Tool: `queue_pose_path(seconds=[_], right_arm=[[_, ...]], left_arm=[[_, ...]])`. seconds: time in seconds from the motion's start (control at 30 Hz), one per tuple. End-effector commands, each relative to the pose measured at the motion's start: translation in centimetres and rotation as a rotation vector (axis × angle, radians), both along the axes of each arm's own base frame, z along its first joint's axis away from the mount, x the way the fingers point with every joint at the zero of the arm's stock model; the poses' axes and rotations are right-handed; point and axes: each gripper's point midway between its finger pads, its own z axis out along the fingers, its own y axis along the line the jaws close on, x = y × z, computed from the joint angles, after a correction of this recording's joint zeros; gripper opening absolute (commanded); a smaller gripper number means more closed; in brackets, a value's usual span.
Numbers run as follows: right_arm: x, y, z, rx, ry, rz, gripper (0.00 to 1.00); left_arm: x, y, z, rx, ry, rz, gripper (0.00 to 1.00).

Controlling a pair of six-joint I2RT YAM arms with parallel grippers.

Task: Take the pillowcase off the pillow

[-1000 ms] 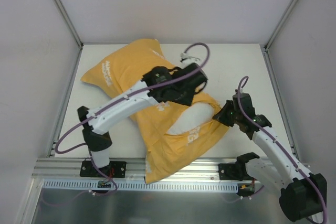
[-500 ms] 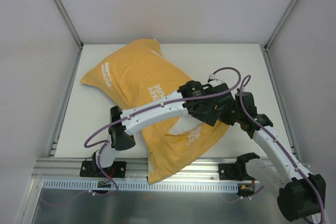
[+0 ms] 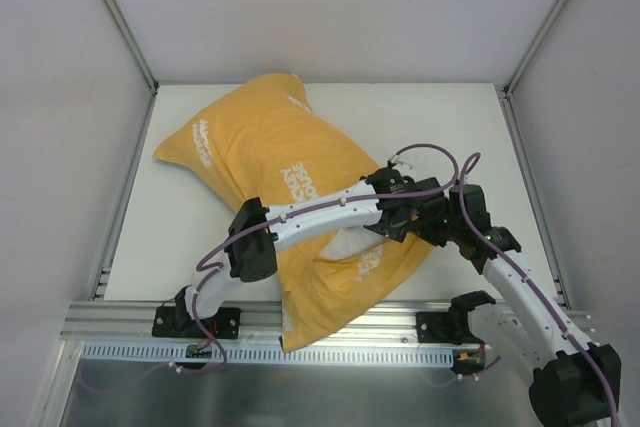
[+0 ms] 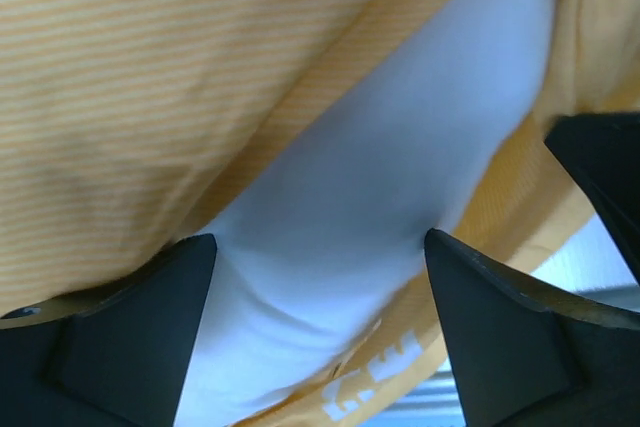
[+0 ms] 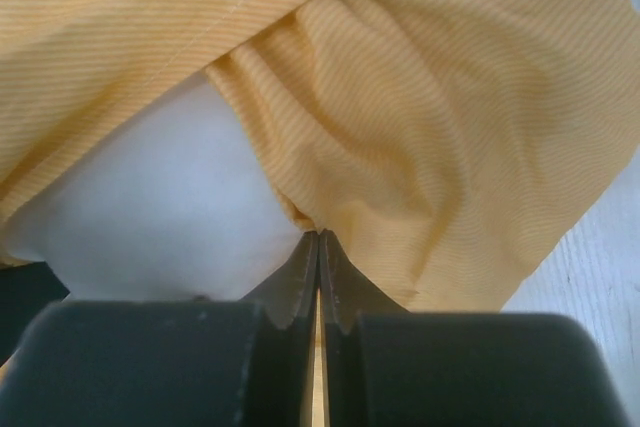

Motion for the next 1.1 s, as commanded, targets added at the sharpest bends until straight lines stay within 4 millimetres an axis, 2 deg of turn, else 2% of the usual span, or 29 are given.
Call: queue_pose_path(seconds=[0.0, 0.03, 0.17, 0.2, 0.27, 0.3, 0.37, 0.4, 0.43, 0.47, 0.5, 0.53, 0.57, 0.67, 0.7, 0.8, 0.87, 0.97, 1.07], right_arm=[[-0.3, 0.1, 0.4, 0.033, -0.015, -0.017, 0.01], [-0.4, 0.0, 0.3, 0.032, -0.011, -0.019, 0.01], [-0.7, -0.1, 0.5, 0.040, -0.023, -0.032, 0.01], [-0.7, -0.1, 0.5, 0.042, -0.027, -0.033, 0.01], [-0.8, -0.1, 0.5, 0.047, -0.028, -0.037, 0.01], [-0.9, -0.2, 0.4, 0.043, -0.023, -0.037, 0.01], [-1.1, -0.5, 0.2, 0.028, -0.018, -0.037, 0.01], [-1.3, -0.6, 0.0, 0.018, -0.014, -0.033, 0.01], [-1.3, -0.7, -0.1, 0.005, -0.015, -0.028, 0.01], [-1.3, -0.8, 0.0, -0.004, -0.021, -0.021, 0.01], [-1.4, -0.9, 0.0, -0.013, -0.018, -0.015, 0.01], [-1.3, -0.9, 0.1, -0.020, -0.020, -0.007, 0.01], [-1.2, -0.9, 0.3, -0.035, -0.028, 0.010, 0.01], [-0.9, -0.7, 1.5, -0.051, -0.055, 0.046, 0.18], [-0.8, -0.7, 1.7, -0.069, -0.064, 0.066, 0.32], [-0.4, -0.8, 3.2, -0.123, -0.100, 0.098, 0.54], [0.1, -0.9, 4.4, -0.153, -0.129, 0.110, 0.63], [0.9, -0.6, 5.7, -0.174, -0.163, 0.123, 0.67], [1.3, -0.1, 5.9, -0.202, -0.165, 0.152, 0.73]], left_arm=[[1.3, 2.5, -1.8, 0.067, -0.036, 0.125, 0.84], [2.0, 3.2, -1.8, 0.072, -0.043, 0.152, 0.80], [3.1, 5.1, -3.6, 0.133, -0.027, 0.196, 0.53], [3.1, 5.4, -4.0, 0.147, -0.017, 0.199, 0.38], [3.1, 6.1, -4.8, 0.152, 0.023, 0.226, 0.17], [3.2, 6.4, -4.7, 0.142, 0.042, 0.244, 0.00], [2.8, 6.5, -4.3, 0.112, 0.077, 0.252, 0.00], [2.7, 6.4, -2.9, 0.069, 0.074, 0.246, 0.00], [2.4, 5.7, -2.6, 0.019, 0.100, 0.215, 0.00], [2.1, 5.1, -0.5, -0.064, 0.097, 0.193, 0.00], [1.8, 4.6, 0.4, -0.119, 0.106, 0.174, 0.00], [1.5, 4.8, 0.4, -0.140, 0.126, 0.159, 0.00], [1.7, 3.8, 2.1, -0.242, 0.114, 0.141, 0.00], [0.6, 3.5, 2.7, -0.320, 0.181, 0.119, 0.00], [0.4, 3.3, 2.9, -0.336, 0.192, 0.112, 0.00], [-0.1, 3.2, 2.9, -0.358, 0.207, 0.107, 0.00], [-0.3, 3.0, 2.9, -0.373, 0.214, 0.099, 0.00], [-0.5, 3.0, 2.9, -0.378, 0.225, 0.097, 0.00], [-0.5, 2.7, 3.1, -0.394, 0.230, 0.092, 0.00]])
